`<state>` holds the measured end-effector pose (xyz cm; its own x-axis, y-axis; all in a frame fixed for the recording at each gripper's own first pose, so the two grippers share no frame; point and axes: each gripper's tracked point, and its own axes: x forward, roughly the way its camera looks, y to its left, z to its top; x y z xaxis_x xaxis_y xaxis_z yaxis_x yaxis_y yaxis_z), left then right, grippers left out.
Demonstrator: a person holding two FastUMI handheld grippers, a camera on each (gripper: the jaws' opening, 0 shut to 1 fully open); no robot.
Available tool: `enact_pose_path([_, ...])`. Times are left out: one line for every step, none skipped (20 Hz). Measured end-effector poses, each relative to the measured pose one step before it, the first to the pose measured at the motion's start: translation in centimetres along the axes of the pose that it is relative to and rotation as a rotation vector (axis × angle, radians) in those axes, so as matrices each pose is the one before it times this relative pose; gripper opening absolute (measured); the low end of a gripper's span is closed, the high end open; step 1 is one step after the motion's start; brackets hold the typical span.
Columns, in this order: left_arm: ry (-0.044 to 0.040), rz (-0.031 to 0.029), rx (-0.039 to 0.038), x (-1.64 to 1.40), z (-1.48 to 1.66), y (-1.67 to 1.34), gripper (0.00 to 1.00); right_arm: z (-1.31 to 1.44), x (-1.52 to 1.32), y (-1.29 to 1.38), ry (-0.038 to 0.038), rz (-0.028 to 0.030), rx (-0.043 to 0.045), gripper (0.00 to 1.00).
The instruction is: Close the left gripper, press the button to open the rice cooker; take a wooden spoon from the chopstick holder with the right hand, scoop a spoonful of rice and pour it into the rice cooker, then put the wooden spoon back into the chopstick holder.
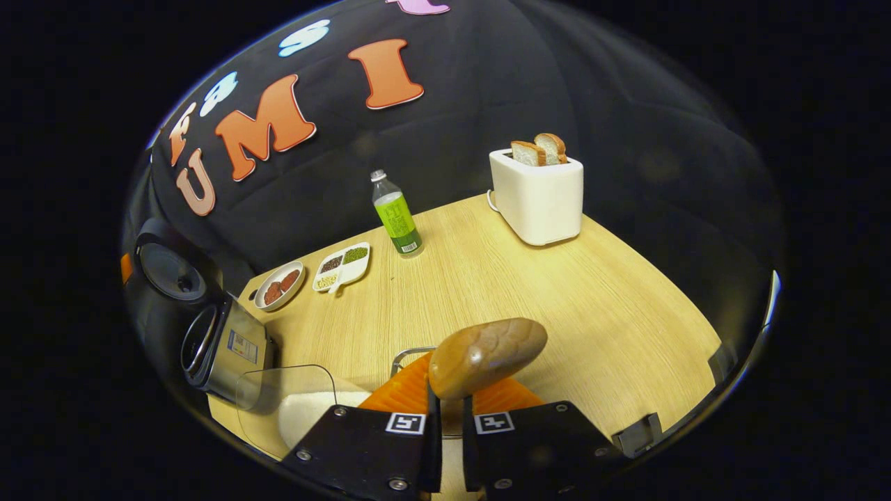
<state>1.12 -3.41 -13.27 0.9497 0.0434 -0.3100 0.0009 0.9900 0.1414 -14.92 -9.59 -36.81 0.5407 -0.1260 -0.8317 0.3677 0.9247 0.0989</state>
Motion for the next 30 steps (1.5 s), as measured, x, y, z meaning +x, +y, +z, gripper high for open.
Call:
enact_pose_path([-0.00186,-0.0091,-0.00249,0.033,0.186,-0.008,0.87,0.05,-0.042,0.041,0.00472,-0.01007,-0.00065,0.11])
enact_pose_path([-0.004,-0.0203,-0.00269,0.114,-0.112,-0.289,0.87,0.186,-0.024,0.231,-0.00018,-0.00363,-0.00141,0.1])
enact_pose_path([-0.00996,-0.02689,-0.00515,0.095,0.235,-0.441,0.87,0.26,-0.267,0.273,-0.00107,0.00002,-0.00987,0.1])
enact_pose_path([-0.00835,-0.00272,-0.00039,-0.033,-0.055,0.147,1.0,0.408,-0.336,0.241,-0.01084,0.00261,-0.00899,0.1])
enact_pose_path([-0.01013,0.0188,0.0096,0.008,0.102,0.638,0.88,0.589,-0.395,0.238,-0.01482,0.00199,-0.01099,0.1])
enact_pose_path([-0.00664,0.01362,0.01047,-0.274,-0.033,0.709,0.88,0.51,-0.558,0.091,-0.01327,-0.0015,-0.01093,0.1])
enact_pose_path([-0.0067,0.01434,0.00387,-0.118,0.048,0.594,0.88,0.787,-0.527,-0.04,-0.01527,-0.00544,-0.004,0.1])
enact_pose_path([0.00472,0.00978,0.00087,-0.196,-0.181,0.378,0.97,1.015,-0.742,0.182,-0.01991,0.00467,0.00486,0.1])
enact_pose_path([0.01145,0.01959,-0.00261,0.069,-0.477,0.699,0.99,1.09,-0.677,0.185,-0.01941,-0.00074,0.00455,0.1])
enact_pose_path([0.01083,0.01939,-0.01215,0.049,-0.334,0.966,1.0,0.749,-0.635,0.208,-0.01631,0.00298,-0.00385,0.1])
enact_pose_path([0.0099,0.00892,-0.01837,-0.066,-0.454,0.501,1.0,0.834,-0.621,0.367,-0.01199,0.00765,-0.00518,0.1])
enact_pose_path([0.00228,0.01563,-0.01655,0.004,-0.189,0.836,0.96,0.699,-0.738,0.632,-0.0118,0.01405,-0.00304,0.1])
enact_pose_path([0.00182,0.00319,-0.01474,0.071,-0.122,0.546,0.93,0.632,-0.578,0.828,-0.00805,0.01718,-0.00248,0.09])
enact_pose_path([0.00012,0.00129,-0.00587,-0.187,-0.2,0.464,0.96,0.407,-0.633,0.95,-0.00437,0.01939,0.00149,0.1])
enact_pose_path([-0.00271,0.01057,0.00352,-0.111,0.032,0.677,1.0,0.142,-0.448,1.225,0.00448,0.02656,0.00231,0.1])
enact_pose_path([0.0005,0.00766,0.00876,0.009,-0.197,0.561,1.0,-0.139,-0.466,1.376,0.00895,0.03196,0.00427,0.1])
enact_pose_path([0.00786,0.0056,0.00378,0.007,-0.238,0.279,1.0,-0.126,-0.235,1.566,0.01042,0.03626,0.00321,0.1])
enact_pose_path([0.01132,0.00244,-0.00491,-0.005,-0.346,0.255,1.0,-0.497,0.055,1.442,0.01002,0.03184,-0.00153,0.09])
enact_pose_path([0.00684,-0.00019,-0.00889,0.007,-0.147,0.209,1.0,-0.476,0.244,1.231,0.01102,0.02299,-0.0062,0.1])
enact_pose_path([0.00502,0.00273,-0.0062,0.019,-0.242,0.292,1.0,-0.602,0.038,0.876,0.01032,0.01723,-0.01133,0.09])
enact_pose_path([0.00275,0.0063,-0.00068,-0.055,-0.042,0.406,1.0,-0.634,0.113,0.688,0.0088,0.01052,-0.0141,0.1])
enact_pose_path([0.0016,0.0073,0.00265,0.026,-0.184,0.384,1.0,-0.822,0.229,0.568,0.01461,0.00723,-0.01445,0.1])
enact_pose_path([0.00309,0.00534,0.00598,-0.047,-0.134,0.339,1.0,-0.843,0.474,0.395,0.01818,0.00068,-0.01152,0.1])
enact_pose_path([0.00566,0.00458,0.00623,-0.068,-0.364,0.193,1.0,-1.035,0.317,0.293,0.02876,-0.00814,-0.01609,0.1])
enact_pose_path([0.0088,0.00364,0.00316,0.052,-0.357,0.3,0.96,-1.06,0.318,0.082,0.02628,-0.01144,-0.01683,0.1])
enact_pose_path([0.00428,0.00093,-0.00143,0.02,-0.097,0.341,1.0,-1.064,0.478,-0.111,0.01569,-0.00751,-0.01311,0.1])
enact_pose_path([0.00389,0.00279,-0.00241,-0.085,-0.147,0.376,1.0,-0.489,0.408,-0.07,0.01444,-0.00872,-0.00358,0.1])
enact_pose_path([0.00307,0.00418,-0.00115,0.015,-0.253,0.435,1.0,-0.336,0.314,-0.116,0.0073,-0.01008,-0.00127,0.1])
enact_pose_path([0.00437,0.0055,0.00121,0.084,-0.281,0.473,1.0,-0.099,0.554,-0.157,-0.00048,-0.01531,-0.0076,0.1])
enact_pose_path([0.00749,0.00454,0.00272,0.192,-0.333,0.433,1.0,-0.275,0.448,-0.25,0.00187,-0.02207,-0.01786,0.1])
